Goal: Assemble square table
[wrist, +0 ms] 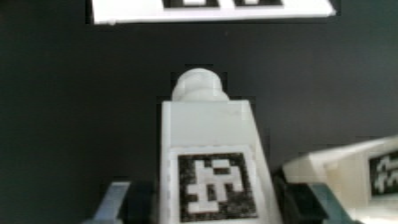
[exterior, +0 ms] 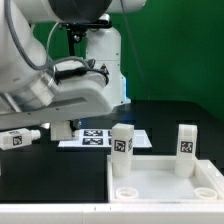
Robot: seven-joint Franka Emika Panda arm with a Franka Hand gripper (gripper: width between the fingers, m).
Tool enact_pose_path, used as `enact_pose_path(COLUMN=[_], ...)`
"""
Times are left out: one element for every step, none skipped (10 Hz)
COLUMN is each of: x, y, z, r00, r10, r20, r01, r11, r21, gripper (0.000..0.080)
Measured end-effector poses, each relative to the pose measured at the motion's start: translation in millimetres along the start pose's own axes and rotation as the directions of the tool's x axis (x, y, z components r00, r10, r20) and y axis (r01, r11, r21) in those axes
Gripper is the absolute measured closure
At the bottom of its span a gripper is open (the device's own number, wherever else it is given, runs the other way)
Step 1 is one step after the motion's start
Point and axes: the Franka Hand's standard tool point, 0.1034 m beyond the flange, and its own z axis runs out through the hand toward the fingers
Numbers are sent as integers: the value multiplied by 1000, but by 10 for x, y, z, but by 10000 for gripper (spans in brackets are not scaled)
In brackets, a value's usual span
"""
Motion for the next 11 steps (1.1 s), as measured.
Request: enact_pose_path(x=[75,220,361,422,440,296,221,174,196,236,254], y=[-150,-274,-351,-500,-767,-996,-1101,-1103,-1060,-1049,-1035], z=[-222,-508,-702,-794,-821,-623,-479,-398,-429,-466,-467], r00=[998,988,972,955,906,870,837,793,758,716,665], r10=[-34,-84,-113,-107,-102,-97,-50,-56,-69,-74,-84], r20=[-58,-128,-207,-275,-411,-484,-545,-607,-649,-694,-742], r01=[33,80,103,92,78,64,20,15,17,11,4], r11=[999,996,993,994,994,994,998,997,996,995,994], r21=[-17,-38,-62,-66,-75,-85,-60,-72,-87,-95,-108], gripper=[514,514,512,512,512,512,512,512,512,512,512])
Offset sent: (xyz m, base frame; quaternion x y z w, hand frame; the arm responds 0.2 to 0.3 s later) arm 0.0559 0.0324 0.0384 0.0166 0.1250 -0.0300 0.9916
